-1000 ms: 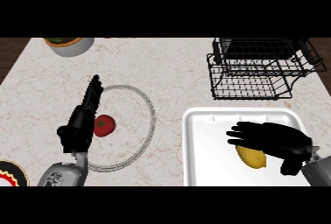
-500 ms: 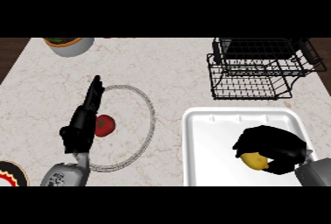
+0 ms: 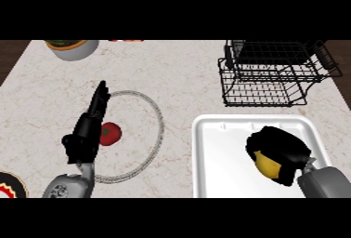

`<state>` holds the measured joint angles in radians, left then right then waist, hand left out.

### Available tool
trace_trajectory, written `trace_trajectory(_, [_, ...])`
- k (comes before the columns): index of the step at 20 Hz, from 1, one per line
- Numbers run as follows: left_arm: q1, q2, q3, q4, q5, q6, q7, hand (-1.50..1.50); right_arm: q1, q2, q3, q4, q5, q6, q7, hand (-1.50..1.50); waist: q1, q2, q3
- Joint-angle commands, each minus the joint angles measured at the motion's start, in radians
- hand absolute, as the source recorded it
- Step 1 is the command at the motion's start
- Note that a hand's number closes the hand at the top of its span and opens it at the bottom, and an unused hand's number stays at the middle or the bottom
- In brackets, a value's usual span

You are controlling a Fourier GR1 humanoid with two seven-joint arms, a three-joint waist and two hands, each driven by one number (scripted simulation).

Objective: Pick the lemon from the tray and place it in the tiered basket

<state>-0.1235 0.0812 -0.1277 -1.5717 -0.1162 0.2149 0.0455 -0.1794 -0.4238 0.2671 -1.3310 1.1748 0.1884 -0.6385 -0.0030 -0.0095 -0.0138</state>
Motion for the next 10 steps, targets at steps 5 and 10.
trace_trajectory(5, [0.001,0.002,0.007,-0.007,-0.008,0.013,0.006,0.0,-0.021,0.183,-0.096,0.003,0.196,0.144,0.704,1.5,-0.014,-0.002,0.006])
trace_trajectory(10, [0.018,-0.01,0.002,0.018,-0.019,0.024,-0.024,0.0,-0.052,0.392,-0.056,-0.165,0.312,0.23,1.065,1.5,-0.014,-0.001,0.01])
